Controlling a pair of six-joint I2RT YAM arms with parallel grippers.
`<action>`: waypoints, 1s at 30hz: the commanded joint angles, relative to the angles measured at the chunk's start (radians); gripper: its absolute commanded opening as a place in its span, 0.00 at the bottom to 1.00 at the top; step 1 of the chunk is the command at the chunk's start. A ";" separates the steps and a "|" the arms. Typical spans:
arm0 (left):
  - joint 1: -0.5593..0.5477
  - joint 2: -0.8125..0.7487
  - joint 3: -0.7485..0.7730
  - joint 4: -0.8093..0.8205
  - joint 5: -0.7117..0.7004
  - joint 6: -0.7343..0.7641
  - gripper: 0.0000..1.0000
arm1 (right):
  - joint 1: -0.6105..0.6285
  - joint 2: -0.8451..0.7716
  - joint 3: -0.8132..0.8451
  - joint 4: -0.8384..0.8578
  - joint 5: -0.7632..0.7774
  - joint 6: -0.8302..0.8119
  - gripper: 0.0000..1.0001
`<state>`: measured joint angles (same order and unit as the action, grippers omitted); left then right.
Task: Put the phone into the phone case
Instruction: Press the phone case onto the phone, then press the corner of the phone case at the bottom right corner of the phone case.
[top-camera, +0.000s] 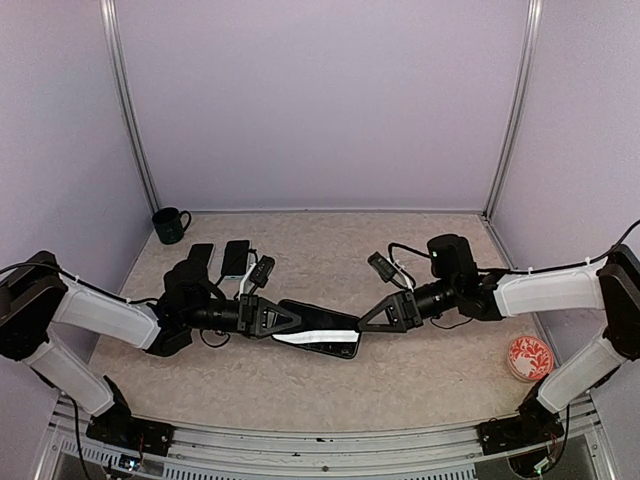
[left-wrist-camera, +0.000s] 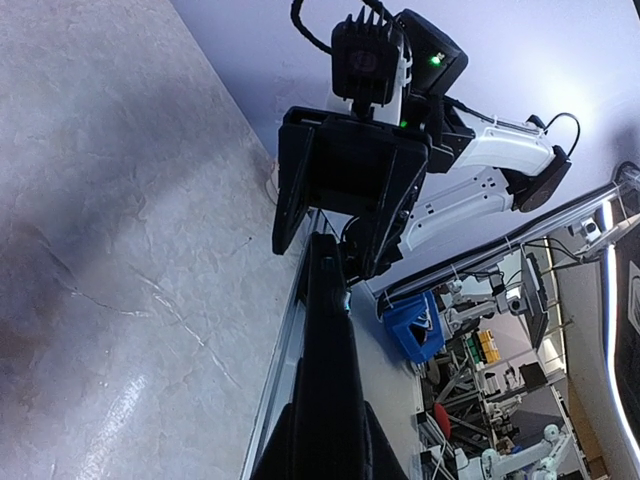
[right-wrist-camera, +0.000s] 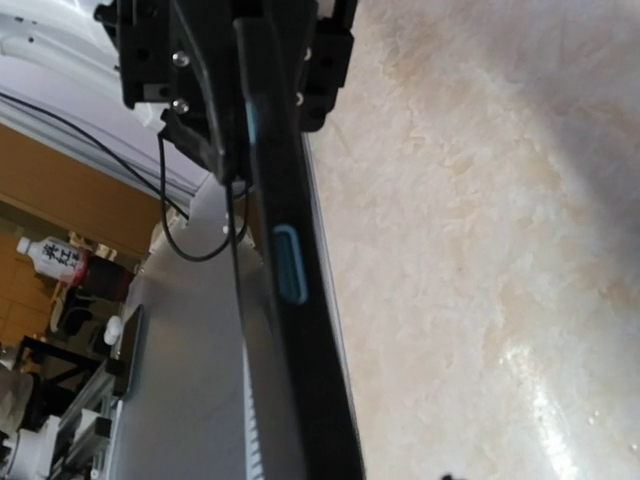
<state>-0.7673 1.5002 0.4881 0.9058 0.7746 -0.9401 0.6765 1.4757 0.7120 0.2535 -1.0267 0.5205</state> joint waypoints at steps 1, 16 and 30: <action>-0.021 -0.034 0.037 -0.013 0.046 0.058 0.00 | 0.001 -0.029 0.027 -0.058 -0.010 -0.068 0.49; -0.052 -0.013 0.097 -0.103 0.045 0.113 0.00 | 0.073 -0.019 0.102 -0.289 0.031 -0.239 0.40; -0.058 0.000 0.113 -0.146 0.031 0.132 0.00 | 0.122 -0.008 0.156 -0.413 0.137 -0.311 0.09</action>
<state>-0.8185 1.4971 0.5621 0.7261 0.8089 -0.8185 0.7761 1.4715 0.8295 -0.1139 -0.9424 0.2508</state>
